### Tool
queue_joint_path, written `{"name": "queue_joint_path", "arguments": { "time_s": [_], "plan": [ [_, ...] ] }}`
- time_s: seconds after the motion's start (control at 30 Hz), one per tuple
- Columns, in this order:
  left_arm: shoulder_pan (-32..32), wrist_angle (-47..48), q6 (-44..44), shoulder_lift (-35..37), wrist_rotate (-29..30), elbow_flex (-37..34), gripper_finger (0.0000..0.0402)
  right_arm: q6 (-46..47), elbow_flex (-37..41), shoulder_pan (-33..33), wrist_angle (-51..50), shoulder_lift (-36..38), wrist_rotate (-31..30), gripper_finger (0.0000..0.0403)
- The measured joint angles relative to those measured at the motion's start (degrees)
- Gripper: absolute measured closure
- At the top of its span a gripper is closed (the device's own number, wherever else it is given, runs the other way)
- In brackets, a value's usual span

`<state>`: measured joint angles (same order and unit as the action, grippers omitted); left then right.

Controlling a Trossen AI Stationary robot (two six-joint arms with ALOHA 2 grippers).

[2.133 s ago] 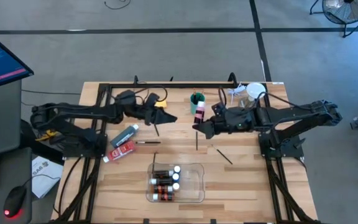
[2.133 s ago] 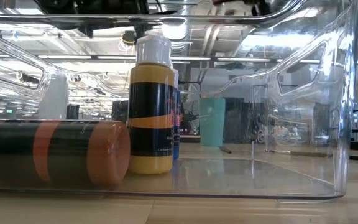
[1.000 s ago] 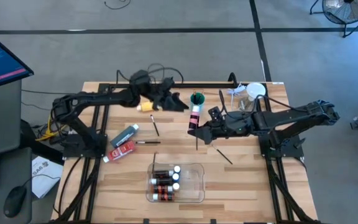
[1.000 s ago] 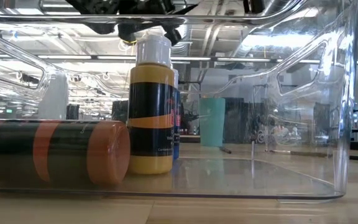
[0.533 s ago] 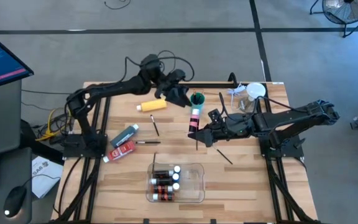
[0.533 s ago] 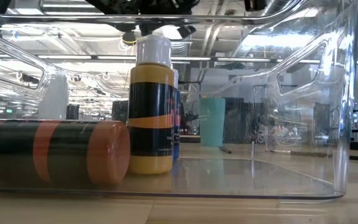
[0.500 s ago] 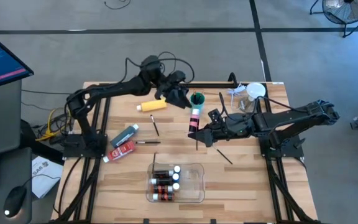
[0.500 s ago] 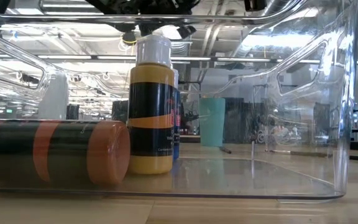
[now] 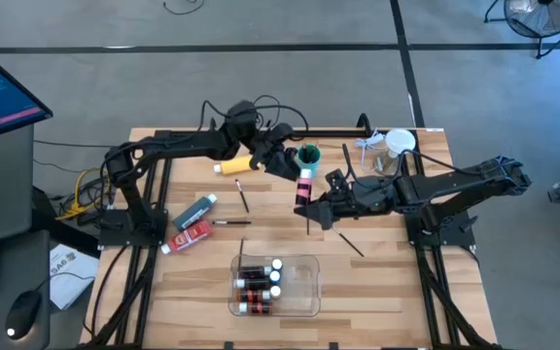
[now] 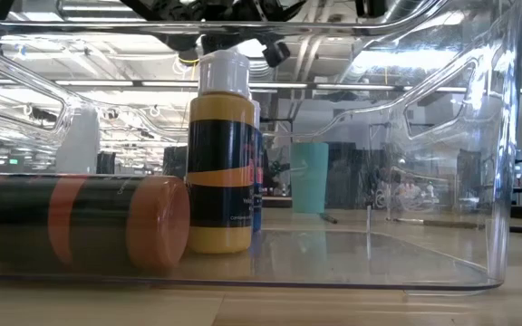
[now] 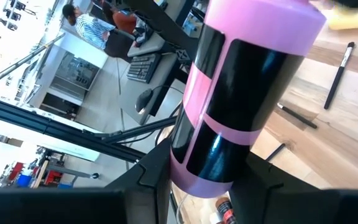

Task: Pick & Place Paint Supplies
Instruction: Put the pink paint bottle into the transparent bin

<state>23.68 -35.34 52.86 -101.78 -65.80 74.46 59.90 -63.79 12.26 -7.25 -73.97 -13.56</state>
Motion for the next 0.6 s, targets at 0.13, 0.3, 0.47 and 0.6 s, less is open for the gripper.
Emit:
{"name": "queue_joint_path", "arguments": {
  "time_s": [0.13,0.3,0.47,0.6],
  "plan": [
    [-1.31,-0.01,-0.15,0.00,0.98,0.00,0.0261,-0.50,0.00,-0.06,-0.02,0.00,-0.02,0.0289],
    [-1.45,-0.35,-0.42,0.00,3.13,0.00,0.0261,-0.48,0.00,-0.01,-0.02,0.02,-0.02,0.0289],
    [-0.77,-0.80,-0.54,0.02,5.49,0.00,0.0261,-0.40,0.00,-0.07,-0.22,0.02,-0.23,0.0289],
    [-1.01,-0.94,-0.32,0.02,5.78,0.02,0.0261,-0.40,0.00,-0.04,-0.36,0.04,-0.21,0.0289]
  ]
}}
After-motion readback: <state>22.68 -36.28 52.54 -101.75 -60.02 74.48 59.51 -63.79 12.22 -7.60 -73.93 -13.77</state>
